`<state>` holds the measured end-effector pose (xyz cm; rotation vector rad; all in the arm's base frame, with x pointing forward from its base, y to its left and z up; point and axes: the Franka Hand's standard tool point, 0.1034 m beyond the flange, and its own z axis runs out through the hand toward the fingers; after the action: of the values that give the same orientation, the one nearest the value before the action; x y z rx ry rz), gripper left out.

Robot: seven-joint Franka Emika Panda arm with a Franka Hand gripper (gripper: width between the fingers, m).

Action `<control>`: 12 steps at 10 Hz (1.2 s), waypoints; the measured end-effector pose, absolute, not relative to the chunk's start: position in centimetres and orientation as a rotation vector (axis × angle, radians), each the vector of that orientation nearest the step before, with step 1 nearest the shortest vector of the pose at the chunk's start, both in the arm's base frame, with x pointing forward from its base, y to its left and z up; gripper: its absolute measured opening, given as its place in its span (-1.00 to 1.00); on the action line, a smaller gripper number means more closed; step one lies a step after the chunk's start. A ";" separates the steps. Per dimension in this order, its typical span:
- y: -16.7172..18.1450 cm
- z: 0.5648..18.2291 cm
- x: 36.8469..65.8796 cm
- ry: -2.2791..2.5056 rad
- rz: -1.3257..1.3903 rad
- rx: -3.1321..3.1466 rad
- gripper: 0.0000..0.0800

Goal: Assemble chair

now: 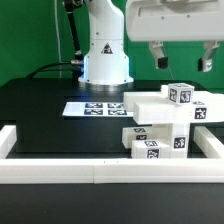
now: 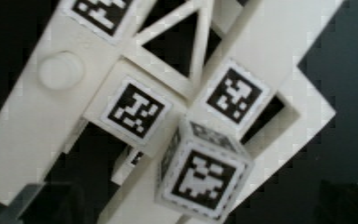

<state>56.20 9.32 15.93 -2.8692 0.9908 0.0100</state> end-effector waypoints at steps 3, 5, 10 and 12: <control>8.5 16.3 54.0 0.771 -0.044 -2.892 0.62; 8.5 16.1 53.7 0.768 -0.034 -2.896 0.62; 8.5 15.9 51.2 0.301 -0.138 -2.979 0.62; 8.7 14.8 49.1 0.111 -0.187 -2.989 0.62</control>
Offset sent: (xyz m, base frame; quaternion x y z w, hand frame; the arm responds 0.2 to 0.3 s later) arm 0.0000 0.0000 0.0000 0.0000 0.0000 0.0000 1.0000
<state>49.14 8.66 14.77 -2.9886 0.1111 -0.1874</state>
